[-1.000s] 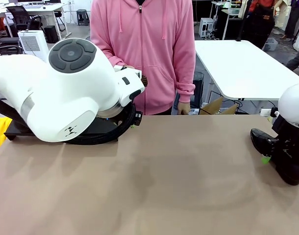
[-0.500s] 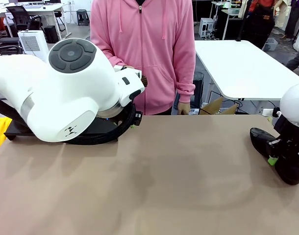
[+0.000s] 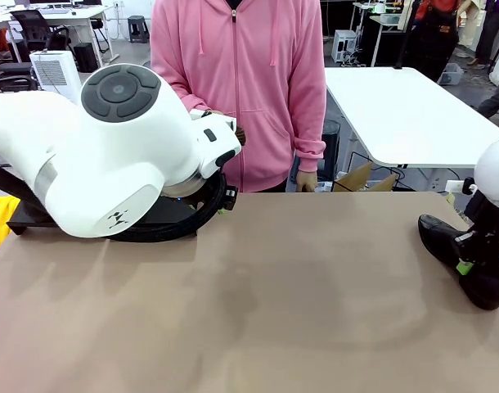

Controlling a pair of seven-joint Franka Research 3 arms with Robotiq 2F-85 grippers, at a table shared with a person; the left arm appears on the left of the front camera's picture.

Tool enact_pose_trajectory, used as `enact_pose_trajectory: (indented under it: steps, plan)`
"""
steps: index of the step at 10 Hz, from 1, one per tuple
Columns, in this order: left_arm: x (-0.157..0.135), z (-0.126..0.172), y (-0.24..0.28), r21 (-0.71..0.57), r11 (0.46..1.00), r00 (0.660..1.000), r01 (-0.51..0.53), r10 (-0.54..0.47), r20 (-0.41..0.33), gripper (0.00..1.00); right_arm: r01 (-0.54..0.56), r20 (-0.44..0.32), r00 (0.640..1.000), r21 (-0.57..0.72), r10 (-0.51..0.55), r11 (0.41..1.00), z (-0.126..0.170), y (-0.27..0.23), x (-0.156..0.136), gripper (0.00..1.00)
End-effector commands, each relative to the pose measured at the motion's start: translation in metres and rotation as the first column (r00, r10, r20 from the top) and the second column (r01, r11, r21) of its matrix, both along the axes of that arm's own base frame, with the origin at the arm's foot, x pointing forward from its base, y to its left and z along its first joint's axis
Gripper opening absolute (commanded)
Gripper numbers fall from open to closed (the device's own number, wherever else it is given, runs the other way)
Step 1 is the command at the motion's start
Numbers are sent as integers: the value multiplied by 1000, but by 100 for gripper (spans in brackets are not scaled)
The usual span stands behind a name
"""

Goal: Organize the shoes by placing them on the stand.
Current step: Pick up one Shoe and place it in the middle of the table.

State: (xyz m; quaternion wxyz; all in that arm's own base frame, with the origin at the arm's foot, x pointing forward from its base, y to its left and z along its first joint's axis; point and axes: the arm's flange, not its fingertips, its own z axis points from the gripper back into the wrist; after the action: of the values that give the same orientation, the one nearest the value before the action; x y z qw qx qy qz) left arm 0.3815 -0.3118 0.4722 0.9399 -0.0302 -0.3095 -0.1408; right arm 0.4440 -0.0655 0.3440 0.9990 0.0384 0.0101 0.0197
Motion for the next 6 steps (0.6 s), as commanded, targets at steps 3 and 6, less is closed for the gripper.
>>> enact_pose_trajectory:
  steps: [3, 6]
  plan:
    - [0, 0, -3, -4, 1000, 1000, -15, 15, 16, 55, 112, 120, 986, 23, -114, 993, 62, 11, -20, 0]
    - [0, 0, -3, -4, 1000, 1000, -15, 15, 16, 55, 119, 261, 958, 25, -121, 993, 128, 79, -72, 0]
